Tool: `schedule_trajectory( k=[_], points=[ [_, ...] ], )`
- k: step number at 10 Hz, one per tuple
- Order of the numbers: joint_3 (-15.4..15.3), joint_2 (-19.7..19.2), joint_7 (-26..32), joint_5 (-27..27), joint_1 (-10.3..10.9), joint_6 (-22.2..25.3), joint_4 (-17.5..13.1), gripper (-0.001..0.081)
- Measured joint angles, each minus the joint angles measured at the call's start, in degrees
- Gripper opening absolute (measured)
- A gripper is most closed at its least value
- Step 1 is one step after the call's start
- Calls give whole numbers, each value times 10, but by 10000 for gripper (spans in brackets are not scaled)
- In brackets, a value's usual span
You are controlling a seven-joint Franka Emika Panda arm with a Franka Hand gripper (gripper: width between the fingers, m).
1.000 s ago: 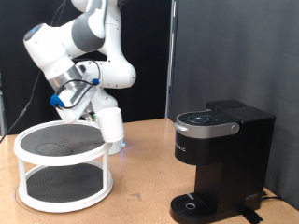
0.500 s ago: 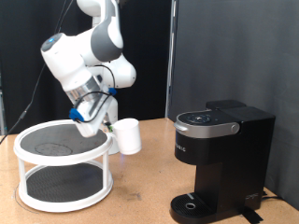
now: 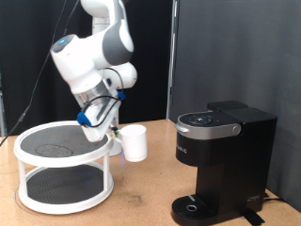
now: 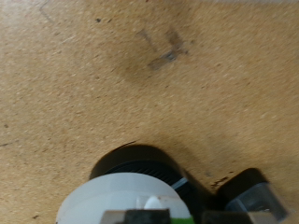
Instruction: Make a cup of coffee with the keurig machine
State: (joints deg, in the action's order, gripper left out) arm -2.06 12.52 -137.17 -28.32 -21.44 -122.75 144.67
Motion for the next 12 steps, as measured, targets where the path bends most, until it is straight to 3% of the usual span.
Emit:
schedule_trajectory(
  k=[3, 9, 12],
  points=[
    [-51, -20, -82, 32, 8, -42, -1, 0],
    [-84, -93, -81, 25, 10, -131, 31, 0],
    [-96, -123, -53, -16, 10, -169, 32, 0]
  ],
)
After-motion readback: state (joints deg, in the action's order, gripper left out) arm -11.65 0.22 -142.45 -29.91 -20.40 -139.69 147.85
